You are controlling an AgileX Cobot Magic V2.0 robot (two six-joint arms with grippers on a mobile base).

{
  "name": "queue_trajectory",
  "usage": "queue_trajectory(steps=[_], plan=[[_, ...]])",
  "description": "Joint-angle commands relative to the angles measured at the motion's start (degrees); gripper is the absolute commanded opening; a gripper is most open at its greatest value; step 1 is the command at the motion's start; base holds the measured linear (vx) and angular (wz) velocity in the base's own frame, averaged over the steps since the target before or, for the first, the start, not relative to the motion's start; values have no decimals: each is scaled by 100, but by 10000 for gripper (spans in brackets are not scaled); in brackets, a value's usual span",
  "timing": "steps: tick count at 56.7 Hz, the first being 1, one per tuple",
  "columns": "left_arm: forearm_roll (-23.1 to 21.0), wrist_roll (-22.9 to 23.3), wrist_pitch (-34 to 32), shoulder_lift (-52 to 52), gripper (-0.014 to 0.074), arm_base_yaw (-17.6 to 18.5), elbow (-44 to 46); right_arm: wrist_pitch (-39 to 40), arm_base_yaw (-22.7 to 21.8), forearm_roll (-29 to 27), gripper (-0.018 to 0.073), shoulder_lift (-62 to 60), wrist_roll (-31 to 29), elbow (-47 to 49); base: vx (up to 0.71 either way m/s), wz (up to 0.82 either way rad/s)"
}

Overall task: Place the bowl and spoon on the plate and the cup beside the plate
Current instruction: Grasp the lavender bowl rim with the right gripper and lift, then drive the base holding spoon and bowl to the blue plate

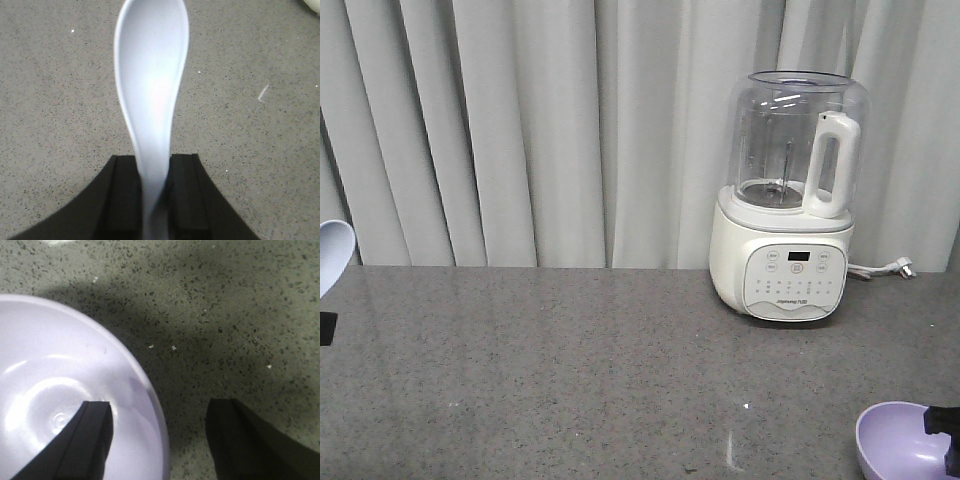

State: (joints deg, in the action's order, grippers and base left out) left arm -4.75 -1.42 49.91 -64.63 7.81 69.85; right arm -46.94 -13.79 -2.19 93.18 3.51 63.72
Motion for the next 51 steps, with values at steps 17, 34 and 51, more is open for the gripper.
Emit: queue_trajectory(steps=[17,34,51], plan=[[-68,-8,-368,111,-6,-4,140,449,-28,-70,-15,-163,-254,178,0,0],[-78,-58,-517,111,-6,-4,140,489,-28,-133,-11,-1234,-753,178,0,0],[-88,-52,-594,267,-6,-4,140,572,-28,-1180,-11,-3371,-1761,178,0,0]])
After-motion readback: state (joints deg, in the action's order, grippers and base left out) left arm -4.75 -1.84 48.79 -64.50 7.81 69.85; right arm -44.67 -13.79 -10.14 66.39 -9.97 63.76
